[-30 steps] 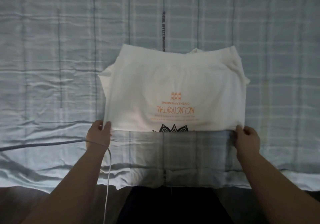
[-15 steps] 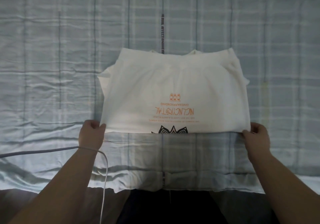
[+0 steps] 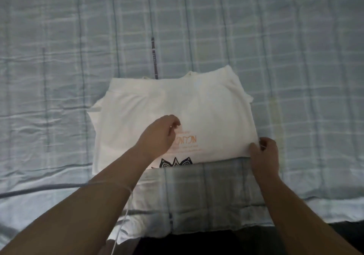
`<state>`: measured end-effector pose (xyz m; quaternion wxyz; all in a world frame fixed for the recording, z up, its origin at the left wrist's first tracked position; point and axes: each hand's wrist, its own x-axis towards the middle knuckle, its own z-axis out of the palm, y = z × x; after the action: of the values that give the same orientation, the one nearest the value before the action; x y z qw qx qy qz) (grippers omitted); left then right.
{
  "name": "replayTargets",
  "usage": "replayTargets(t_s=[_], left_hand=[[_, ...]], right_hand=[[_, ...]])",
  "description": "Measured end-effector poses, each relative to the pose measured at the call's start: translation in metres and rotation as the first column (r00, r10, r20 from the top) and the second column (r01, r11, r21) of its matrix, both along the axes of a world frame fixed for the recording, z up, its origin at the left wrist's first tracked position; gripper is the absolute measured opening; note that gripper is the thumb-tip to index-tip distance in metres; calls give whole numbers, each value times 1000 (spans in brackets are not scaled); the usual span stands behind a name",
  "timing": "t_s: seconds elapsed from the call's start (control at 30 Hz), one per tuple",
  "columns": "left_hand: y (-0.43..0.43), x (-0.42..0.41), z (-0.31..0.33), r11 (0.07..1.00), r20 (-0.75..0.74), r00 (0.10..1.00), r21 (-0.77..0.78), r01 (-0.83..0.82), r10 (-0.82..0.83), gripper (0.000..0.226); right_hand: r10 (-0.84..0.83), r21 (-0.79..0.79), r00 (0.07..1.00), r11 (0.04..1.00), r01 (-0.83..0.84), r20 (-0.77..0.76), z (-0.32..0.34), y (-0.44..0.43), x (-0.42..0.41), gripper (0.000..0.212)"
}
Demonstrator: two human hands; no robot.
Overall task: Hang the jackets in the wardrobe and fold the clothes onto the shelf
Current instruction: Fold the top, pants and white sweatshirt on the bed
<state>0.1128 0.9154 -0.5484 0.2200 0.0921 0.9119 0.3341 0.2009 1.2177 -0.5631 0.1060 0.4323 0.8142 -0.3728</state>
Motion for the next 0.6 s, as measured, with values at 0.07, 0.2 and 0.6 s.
replayTargets(t_s=[0.07, 0.2, 0.6], left_hand=[[42, -15, -5, 998, 4, 999, 41, 52, -52, 23], [120, -33, -11, 996, 68, 996, 77, 47, -52, 19], [258, -81, -25, 923, 174, 960, -354, -148, 221, 84]], right_hand=[[2, -40, 1000, 999, -1, 15, -1, 4, -1, 42], [-3, -120, 1000, 993, 5, 18, -3, 16, -3, 44], [182, -319, 981, 936, -151, 70, -8, 29, -16, 40]])
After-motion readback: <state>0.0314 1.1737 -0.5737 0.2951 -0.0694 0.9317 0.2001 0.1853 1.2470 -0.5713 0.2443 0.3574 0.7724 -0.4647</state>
